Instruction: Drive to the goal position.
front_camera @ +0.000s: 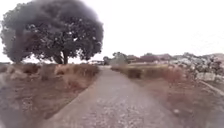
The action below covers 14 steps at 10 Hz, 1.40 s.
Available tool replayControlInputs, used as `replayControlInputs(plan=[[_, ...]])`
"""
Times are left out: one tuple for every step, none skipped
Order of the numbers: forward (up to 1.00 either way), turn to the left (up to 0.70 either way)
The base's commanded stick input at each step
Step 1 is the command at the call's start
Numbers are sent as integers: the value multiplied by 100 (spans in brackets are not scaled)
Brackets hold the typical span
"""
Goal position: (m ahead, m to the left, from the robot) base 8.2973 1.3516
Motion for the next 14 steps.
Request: replayControlInputs(plan=[[50, 0], [50, 0], [50, 0], [50, 0], [50, 0], [50, 0], [50, 0], [50, 0], [50, 0], [50, 0], [50, 0], [50, 0], [50, 0], [50, 0]])
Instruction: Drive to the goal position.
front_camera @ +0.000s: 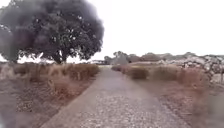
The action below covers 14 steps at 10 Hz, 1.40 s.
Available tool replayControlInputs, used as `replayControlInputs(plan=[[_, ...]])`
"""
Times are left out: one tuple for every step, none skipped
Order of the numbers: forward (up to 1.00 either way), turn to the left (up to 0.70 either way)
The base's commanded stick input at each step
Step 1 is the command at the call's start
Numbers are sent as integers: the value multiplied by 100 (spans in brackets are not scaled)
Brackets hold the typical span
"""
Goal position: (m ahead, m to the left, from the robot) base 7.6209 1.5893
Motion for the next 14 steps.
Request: replayControlInputs(plan=[[50, 0], [50, 0], [50, 0], [50, 0], [50, 0], [50, 0], [50, 0], [50, -25], [50, -25], [50, -25], [50, -25], [50, -24], [50, -12], [50, -1]])
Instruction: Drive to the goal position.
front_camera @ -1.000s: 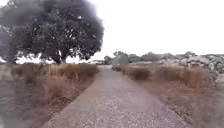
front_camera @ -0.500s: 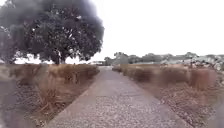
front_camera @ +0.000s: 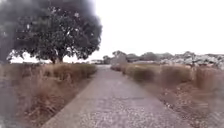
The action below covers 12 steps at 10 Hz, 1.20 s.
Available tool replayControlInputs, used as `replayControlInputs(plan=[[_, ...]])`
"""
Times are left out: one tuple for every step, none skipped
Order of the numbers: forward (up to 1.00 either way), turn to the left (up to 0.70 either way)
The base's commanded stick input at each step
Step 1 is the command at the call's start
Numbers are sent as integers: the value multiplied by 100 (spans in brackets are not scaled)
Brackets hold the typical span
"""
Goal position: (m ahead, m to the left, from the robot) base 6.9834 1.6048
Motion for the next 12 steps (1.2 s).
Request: replayControlInputs(plan=[[50, 0], [50, 0], [50, 0], [50, 0], [50, 0], [50, 0], [50, 0], [50, 0], [50, 0], [50, 0], [50, 0], [50, 0]])
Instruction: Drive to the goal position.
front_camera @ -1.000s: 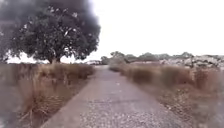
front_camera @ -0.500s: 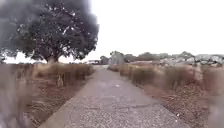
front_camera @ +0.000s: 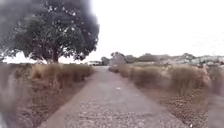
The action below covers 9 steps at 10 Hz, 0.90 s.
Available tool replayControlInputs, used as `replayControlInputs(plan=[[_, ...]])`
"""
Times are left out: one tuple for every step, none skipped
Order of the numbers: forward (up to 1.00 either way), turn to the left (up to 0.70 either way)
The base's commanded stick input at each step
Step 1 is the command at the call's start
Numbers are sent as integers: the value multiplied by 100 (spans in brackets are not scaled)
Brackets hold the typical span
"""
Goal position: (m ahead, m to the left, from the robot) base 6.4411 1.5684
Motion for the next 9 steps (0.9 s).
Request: replayControlInputs(plan=[[50, 0], [50, 0], [50, 0], [50, 0], [50, 0], [50, 0], [50, 0], [50, 0], [50, 0]])
